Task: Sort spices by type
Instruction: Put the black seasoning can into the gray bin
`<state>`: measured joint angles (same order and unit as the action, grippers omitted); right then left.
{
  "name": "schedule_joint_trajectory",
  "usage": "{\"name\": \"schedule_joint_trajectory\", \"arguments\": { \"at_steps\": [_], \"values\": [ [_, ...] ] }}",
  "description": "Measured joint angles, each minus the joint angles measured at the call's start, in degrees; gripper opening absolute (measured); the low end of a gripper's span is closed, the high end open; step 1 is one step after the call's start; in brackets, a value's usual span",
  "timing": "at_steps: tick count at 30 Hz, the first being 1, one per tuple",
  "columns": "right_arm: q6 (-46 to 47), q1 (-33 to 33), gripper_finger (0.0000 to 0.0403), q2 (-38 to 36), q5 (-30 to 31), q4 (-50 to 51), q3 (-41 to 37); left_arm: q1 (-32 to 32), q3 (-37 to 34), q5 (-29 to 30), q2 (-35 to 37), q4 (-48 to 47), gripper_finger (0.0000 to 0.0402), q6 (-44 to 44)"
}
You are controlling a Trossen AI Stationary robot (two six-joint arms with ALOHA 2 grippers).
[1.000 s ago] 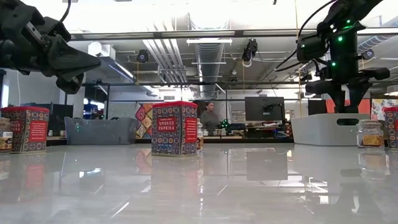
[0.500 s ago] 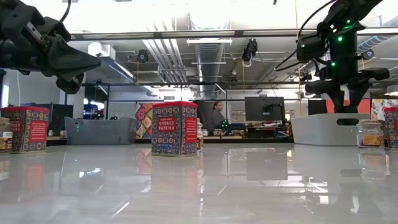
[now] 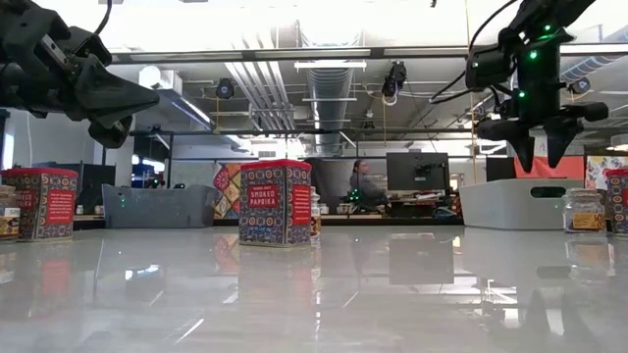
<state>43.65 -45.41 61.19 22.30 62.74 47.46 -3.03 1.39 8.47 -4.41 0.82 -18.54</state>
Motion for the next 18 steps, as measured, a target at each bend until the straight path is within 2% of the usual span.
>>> {"name": "schedule_joint_trajectory", "arguments": {
  "at_steps": [4, 11, 15, 18],
  "values": [
    [2.9, 0.0, 0.0182, 0.0, 0.8, 2.8, 1.2, 0.0, 0.0, 0.0, 0.0, 0.0, 0.0004, 0.0],
    [7.8, 1.0, 0.0148, -0.1, 1.8, 14.1, 1.7, 0.0, 0.0, 0.0, 0.0, 0.0, 0.0004, 0.0],
    [13.0, 7.3, 0.0128, -1.9, -0.6, 17.1, 2.1, 0.0, 0.0, 0.0, 0.0, 0.0, 0.0004, 0.0],
    [21.2, 16.5, 0.0122, -4.4, -0.8, 17.4, 3.6, 0.0, 0.0, 0.0, 0.0, 0.0, 0.0004, 0.0]
  ]
}}
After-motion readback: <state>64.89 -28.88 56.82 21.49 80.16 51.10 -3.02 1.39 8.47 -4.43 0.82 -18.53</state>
